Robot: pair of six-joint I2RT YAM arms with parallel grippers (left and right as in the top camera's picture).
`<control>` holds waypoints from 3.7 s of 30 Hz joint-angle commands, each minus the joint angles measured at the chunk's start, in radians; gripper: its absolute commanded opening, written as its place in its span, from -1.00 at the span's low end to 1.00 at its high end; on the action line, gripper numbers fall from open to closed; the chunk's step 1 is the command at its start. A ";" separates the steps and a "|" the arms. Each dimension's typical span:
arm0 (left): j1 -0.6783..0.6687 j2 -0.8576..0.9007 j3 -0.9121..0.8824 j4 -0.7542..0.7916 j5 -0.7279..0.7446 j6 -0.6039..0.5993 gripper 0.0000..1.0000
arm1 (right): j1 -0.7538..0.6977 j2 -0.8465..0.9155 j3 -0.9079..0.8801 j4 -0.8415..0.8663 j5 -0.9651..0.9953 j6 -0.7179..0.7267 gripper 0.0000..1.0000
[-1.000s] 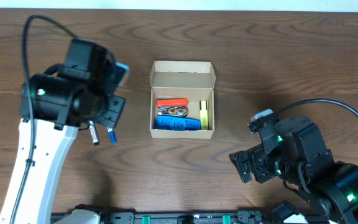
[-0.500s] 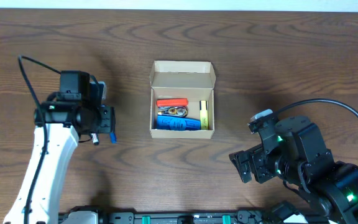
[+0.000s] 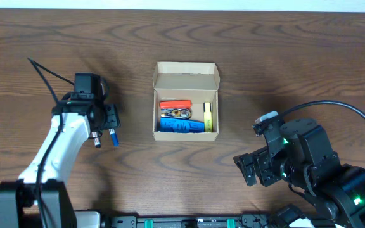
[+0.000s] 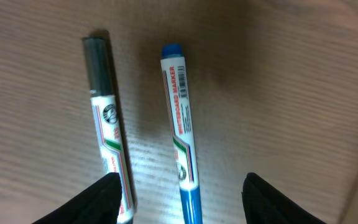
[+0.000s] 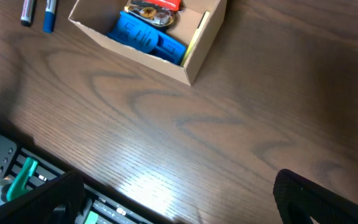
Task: Pack container
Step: 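Move the left gripper to the blue-capped marker and grasp it, then lower the blue-capped marker into the box and release it, then move the left gripper to the black-capped marker and grasp it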
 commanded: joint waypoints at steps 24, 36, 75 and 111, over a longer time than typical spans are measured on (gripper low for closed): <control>0.005 0.293 -0.005 0.146 -0.014 -0.072 -0.66 | -0.007 -0.002 0.000 -0.001 -0.006 -0.007 0.98; 0.003 0.138 0.063 0.061 0.090 -0.062 -0.89 | -0.007 -0.002 0.000 -0.001 -0.006 -0.007 0.98; -0.616 0.109 0.298 -0.003 0.140 1.257 -0.89 | -0.007 -0.002 0.000 -0.001 -0.006 -0.007 0.99; -0.298 -0.249 0.351 -0.365 -0.215 0.321 -0.08 | -0.007 -0.002 0.000 -0.001 -0.006 -0.007 0.99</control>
